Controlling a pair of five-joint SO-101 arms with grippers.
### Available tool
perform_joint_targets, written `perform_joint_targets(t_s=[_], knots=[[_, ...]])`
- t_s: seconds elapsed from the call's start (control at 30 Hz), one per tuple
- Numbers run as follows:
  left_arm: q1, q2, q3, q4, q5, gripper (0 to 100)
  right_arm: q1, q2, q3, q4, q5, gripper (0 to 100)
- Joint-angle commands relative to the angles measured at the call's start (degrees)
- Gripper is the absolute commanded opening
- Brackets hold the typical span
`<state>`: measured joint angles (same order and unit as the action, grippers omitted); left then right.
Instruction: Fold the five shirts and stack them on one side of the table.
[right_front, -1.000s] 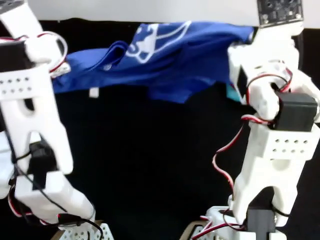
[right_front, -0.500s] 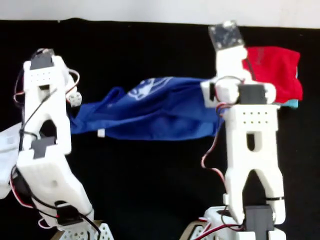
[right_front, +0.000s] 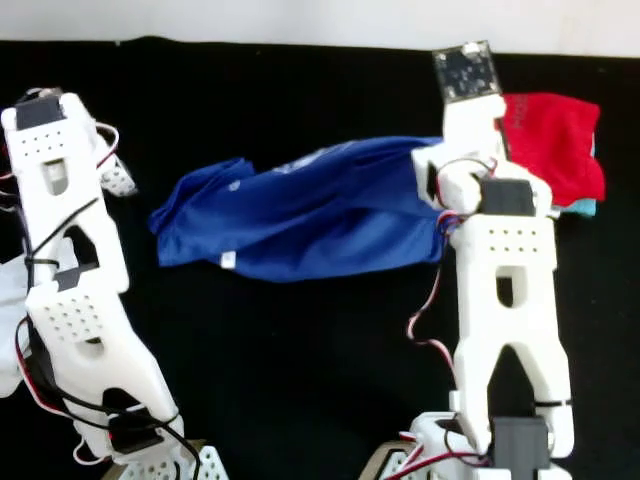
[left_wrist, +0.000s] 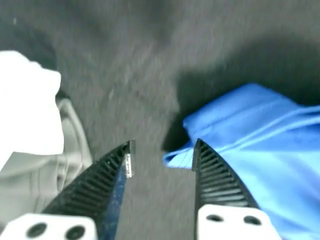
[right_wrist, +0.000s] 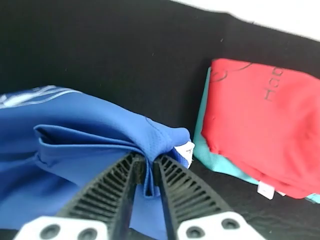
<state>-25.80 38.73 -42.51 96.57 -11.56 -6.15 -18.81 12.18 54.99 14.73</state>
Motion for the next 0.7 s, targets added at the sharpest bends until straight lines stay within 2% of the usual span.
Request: perform_joint_targets(t_s=[0.0, 0.23, 0.43, 0.67], knots=[[2.07, -0.92, -1.54, 4.66, -2.73, 19, 1.01, -3.65, -0.4, -1.01, 0.26, 0.5], [7.78, -2.77, 5.85, 4.75, -10.02, 19, 1.01, -1.1, -0.4, 1.45, 0.26, 0.5], [13.41, -15.96, 23.16, 4.4, -18.64, 19, 1.01, 0.31, -0.48, 1.36, 0.44, 0.5], [14.29, -22.64, 42.15, -18.2, -19.08, 19, 1.01, -0.04, -0.48, 1.45, 0.53, 0.5]])
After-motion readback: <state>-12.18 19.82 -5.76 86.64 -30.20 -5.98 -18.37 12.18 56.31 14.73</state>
